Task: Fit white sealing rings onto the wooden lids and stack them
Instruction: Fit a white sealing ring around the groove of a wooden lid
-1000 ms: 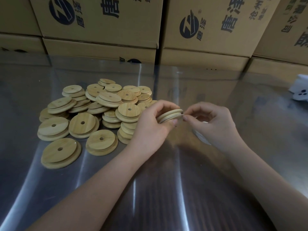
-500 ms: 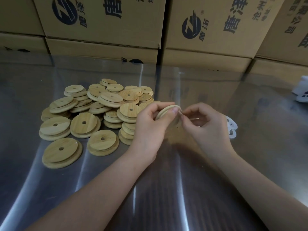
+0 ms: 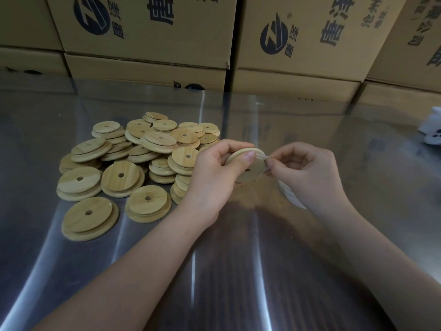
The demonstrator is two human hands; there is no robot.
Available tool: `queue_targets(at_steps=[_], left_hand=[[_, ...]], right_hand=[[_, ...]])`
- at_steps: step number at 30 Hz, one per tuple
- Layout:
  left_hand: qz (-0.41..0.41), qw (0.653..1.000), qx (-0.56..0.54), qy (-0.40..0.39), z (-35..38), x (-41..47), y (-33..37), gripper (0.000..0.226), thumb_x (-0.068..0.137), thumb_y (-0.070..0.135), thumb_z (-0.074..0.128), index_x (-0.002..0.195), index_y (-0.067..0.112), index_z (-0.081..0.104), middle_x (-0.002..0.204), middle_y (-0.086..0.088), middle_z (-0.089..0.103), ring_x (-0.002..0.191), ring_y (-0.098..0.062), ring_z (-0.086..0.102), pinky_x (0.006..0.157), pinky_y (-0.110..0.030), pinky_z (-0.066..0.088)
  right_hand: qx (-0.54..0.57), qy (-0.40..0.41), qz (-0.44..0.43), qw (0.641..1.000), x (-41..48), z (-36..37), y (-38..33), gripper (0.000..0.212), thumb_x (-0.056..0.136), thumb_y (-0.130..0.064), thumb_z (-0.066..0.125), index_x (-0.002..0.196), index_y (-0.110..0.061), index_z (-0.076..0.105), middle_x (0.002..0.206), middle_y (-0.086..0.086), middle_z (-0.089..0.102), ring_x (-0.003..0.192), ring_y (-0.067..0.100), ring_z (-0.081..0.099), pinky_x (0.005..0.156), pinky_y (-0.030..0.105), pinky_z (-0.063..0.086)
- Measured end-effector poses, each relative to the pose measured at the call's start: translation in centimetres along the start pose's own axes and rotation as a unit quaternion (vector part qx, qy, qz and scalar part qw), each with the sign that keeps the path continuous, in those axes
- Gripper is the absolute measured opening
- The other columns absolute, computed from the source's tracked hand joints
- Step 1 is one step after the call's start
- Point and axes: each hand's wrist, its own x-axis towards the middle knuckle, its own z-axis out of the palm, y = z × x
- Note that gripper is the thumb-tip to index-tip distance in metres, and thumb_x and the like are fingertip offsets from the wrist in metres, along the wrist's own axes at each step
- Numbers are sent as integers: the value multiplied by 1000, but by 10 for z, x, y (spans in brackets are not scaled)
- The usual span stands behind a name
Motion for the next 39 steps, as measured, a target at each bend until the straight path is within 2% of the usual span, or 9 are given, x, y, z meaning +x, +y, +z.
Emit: queue_targets(at_steps=[5,9,15,18,21,26,29,33,39], left_hand=[[6,1000,2,-27,-4,1,-1,14,91,8,63,94,20,70,99,-4,72,104,-24,65,95,-53,51],[16,999,7,-34,-4,0,-3,16,92,8,63,95,22,69,96,3,71,102,-18,65,95,-49,52],[20,999,-13,-46,-4,0,-4,12,92,9,62,97,18,68,95,3,68,100,-18,64,96,-50,52],[9,999,-18,-47,-2,0,-6,12,89,12,67,98,17,71,93,6,68,96,-15,64,92,-50,54],[-32,997,-57,-30,-1,0,-9,9,88,13,68,95,16,73,87,11,69,92,-12,67,86,-51,57],[-91,987,-131,-4,-1,3,-14,8,89,16,67,94,14,73,90,2,71,95,-18,69,77,-45,61],[-115,983,-144,-4,-1,3,-14,10,90,18,67,96,13,73,89,0,72,92,-20,71,75,-45,61],[-133,979,-151,-7,-1,4,-13,15,91,20,66,101,11,71,100,-9,70,95,-26,71,72,-44,61],[-138,978,-154,-12,-2,7,-13,13,90,20,67,99,12,72,92,-5,69,88,-24,71,68,-42,61]], right_hand=[[-3,-51,-27,998,0,-5,0,26,80,-1,73,72,-26,70,73,-3,73,70,18,71,71,28,58],[1,-57,-44,997,-2,-6,1,29,82,-2,73,75,-30,69,73,-8,71,68,13,67,68,21,53],[-25,-38,-80,996,-5,-2,-3,21,82,-10,71,78,-30,66,73,-12,67,68,18,65,66,34,53],[-22,-43,-90,995,-6,0,-3,12,82,-13,68,81,-25,67,76,-9,67,68,17,65,65,32,54],[18,-53,-61,997,-7,2,-1,18,84,-6,70,82,-23,70,76,-5,69,69,14,66,65,25,54],[103,-73,30,992,-4,4,3,21,83,4,70,80,-16,72,76,4,72,71,19,67,71,35,59],[141,-88,64,984,-2,3,3,19,83,6,69,82,-12,71,77,8,73,71,20,68,69,29,58],[144,-85,68,984,0,1,4,24,81,9,69,83,-15,64,72,1,69,70,18,67,69,30,59],[129,-71,48,988,0,-1,1,25,72,-2,72,82,-18,55,71,0,68,69,19,65,72,32,58]])
